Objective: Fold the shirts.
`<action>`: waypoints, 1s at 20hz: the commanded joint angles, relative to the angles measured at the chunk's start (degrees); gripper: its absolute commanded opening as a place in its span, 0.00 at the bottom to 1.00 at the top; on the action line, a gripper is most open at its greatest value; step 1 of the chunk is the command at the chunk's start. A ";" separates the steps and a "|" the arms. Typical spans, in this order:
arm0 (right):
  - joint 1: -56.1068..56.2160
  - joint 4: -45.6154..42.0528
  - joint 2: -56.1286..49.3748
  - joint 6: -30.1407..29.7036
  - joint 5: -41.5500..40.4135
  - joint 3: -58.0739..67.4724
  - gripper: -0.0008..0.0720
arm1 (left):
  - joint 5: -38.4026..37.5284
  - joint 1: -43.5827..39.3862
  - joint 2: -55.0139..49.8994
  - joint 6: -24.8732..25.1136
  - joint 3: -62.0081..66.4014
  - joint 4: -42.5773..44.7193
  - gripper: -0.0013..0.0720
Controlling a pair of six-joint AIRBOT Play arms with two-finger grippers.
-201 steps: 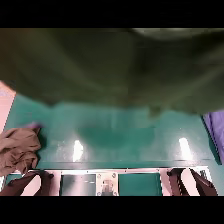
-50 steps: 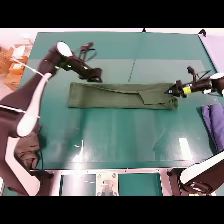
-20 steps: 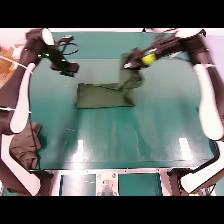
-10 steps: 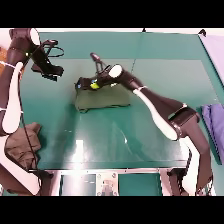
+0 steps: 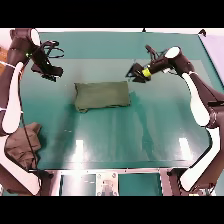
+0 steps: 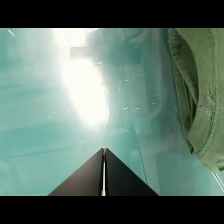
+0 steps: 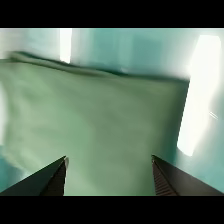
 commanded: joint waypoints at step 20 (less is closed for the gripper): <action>-17.11 12.52 17.77 3.39 0.39 2.84 0.03 | -0.26 0.02 0.04 -0.76 -0.02 -1.33 0.04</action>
